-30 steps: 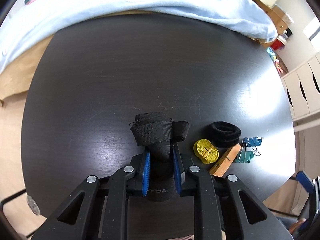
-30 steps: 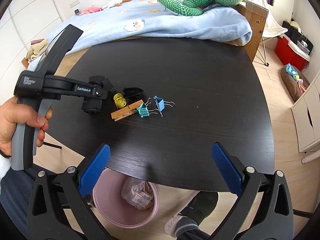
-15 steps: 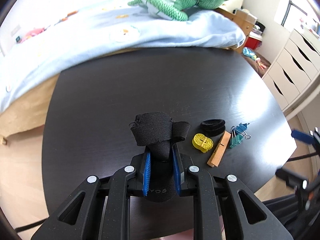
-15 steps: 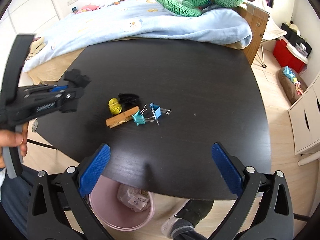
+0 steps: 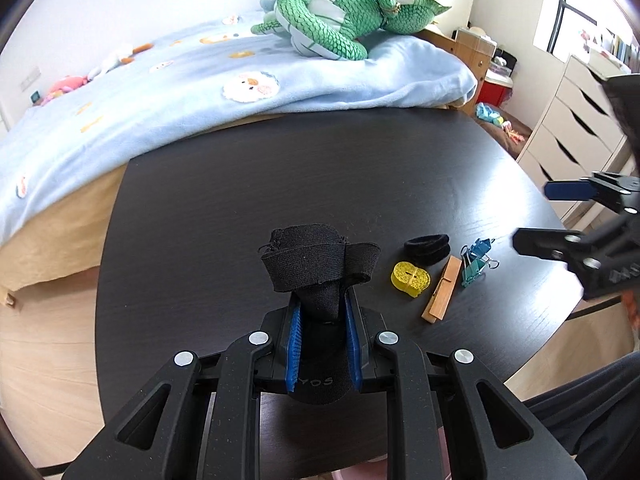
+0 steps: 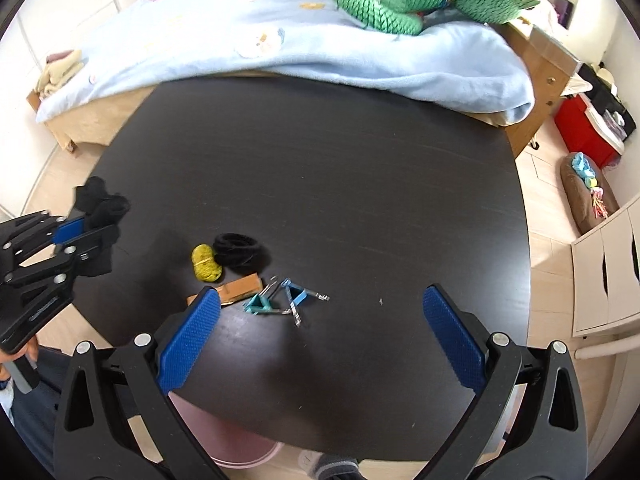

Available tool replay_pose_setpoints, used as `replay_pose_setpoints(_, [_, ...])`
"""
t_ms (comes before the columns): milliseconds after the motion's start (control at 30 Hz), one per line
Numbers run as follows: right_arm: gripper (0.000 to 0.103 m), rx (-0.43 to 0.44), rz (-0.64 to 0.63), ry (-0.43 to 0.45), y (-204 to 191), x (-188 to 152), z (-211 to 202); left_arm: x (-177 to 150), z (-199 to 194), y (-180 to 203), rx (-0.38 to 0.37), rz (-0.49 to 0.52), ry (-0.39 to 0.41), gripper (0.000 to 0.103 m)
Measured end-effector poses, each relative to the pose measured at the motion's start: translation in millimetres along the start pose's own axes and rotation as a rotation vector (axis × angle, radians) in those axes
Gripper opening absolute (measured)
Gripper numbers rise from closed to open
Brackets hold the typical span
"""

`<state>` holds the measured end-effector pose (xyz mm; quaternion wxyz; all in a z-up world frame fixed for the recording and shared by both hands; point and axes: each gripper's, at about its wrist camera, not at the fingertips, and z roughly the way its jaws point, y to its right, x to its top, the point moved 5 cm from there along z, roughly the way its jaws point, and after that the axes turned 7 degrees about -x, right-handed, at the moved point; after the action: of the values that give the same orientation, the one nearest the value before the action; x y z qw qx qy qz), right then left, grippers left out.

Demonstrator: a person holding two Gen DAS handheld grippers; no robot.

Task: Collect trash
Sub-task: 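Lift the black cloth off the table with the left gripper, then grasp the blue binder clip with the right gripper while the left holds the cloth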

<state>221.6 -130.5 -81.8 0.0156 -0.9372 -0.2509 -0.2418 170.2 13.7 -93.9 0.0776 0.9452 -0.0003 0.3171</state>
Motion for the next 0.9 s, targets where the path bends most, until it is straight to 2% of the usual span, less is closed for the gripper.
replay_pose_setpoints(33, [0.095,0.003,-0.007,-0.013,-1,2,4,-1,-1,-1,-0.002,-0.002,0.003,0.019])
replay_pose_setpoints(100, [0.083,0.001,-0.031,-0.05,-2,6,13,-2,-2,-4,-0.009,-0.008,0.004,0.019])
replay_pose_setpoints(367, [0.054,0.038,-0.074,-0.143,-8,9,39,-4,-2,-11,-0.015,-0.035,0.006,0.019])
replay_pose_setpoints(600, [0.036,0.046,-0.085,-0.164,-11,5,46,-4,-1,-12,-0.02,-0.043,0.004,0.019])
replay_pose_setpoints(733, [0.032,0.059,-0.088,-0.168,-14,4,48,-4,0,-13,-0.026,-0.051,0.0,0.019])
replay_pose_setpoints(900, [0.017,0.074,-0.086,-0.173,-16,3,51,-5,2,-12,-0.03,-0.05,-0.004,0.019])
